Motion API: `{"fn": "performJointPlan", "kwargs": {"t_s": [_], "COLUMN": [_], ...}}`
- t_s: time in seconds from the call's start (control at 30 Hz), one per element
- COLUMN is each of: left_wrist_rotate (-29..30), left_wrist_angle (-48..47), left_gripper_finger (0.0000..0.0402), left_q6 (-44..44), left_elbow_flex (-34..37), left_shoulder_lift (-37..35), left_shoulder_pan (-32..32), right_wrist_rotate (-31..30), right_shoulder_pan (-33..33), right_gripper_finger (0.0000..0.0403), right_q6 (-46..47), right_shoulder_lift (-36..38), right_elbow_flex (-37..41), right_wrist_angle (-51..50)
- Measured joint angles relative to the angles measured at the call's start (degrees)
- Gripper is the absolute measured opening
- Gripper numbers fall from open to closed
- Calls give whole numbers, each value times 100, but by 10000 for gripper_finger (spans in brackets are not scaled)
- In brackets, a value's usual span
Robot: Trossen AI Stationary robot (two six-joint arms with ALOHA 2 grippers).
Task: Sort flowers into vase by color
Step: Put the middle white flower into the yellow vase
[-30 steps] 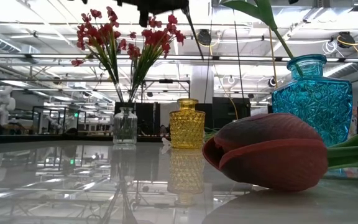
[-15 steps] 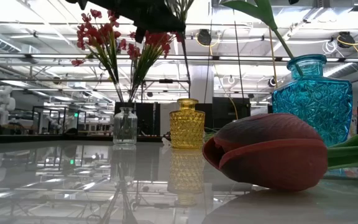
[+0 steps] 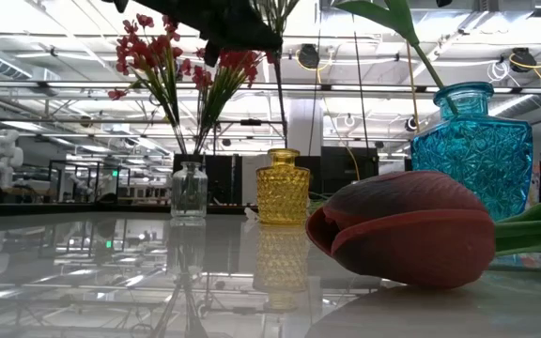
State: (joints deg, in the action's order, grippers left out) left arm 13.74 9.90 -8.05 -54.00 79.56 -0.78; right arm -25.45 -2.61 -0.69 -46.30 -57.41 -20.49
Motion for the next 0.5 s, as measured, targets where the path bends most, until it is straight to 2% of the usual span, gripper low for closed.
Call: {"fn": "performJointPlan", "kwargs": {"t_s": [0.2, 0.5], "left_wrist_rotate": [79, 87], "left_wrist_angle": [457, 523], "left_gripper_finger": [11, 11], "left_q6": [300, 293], "left_elbow_flex": [-4, -4], "left_shoulder_lift": [440, 261], "left_shoulder_pan": [46, 116], "right_wrist_rotate": [0, 0], "right_shoulder_pan": [-2, -2], "right_gripper_finger": [166, 166], "right_q6": [3, -31], "right_shoulder_lift": [-17, -39], "right_elbow_flex": [0, 0], "right_wrist_angle": [-88, -187]}}
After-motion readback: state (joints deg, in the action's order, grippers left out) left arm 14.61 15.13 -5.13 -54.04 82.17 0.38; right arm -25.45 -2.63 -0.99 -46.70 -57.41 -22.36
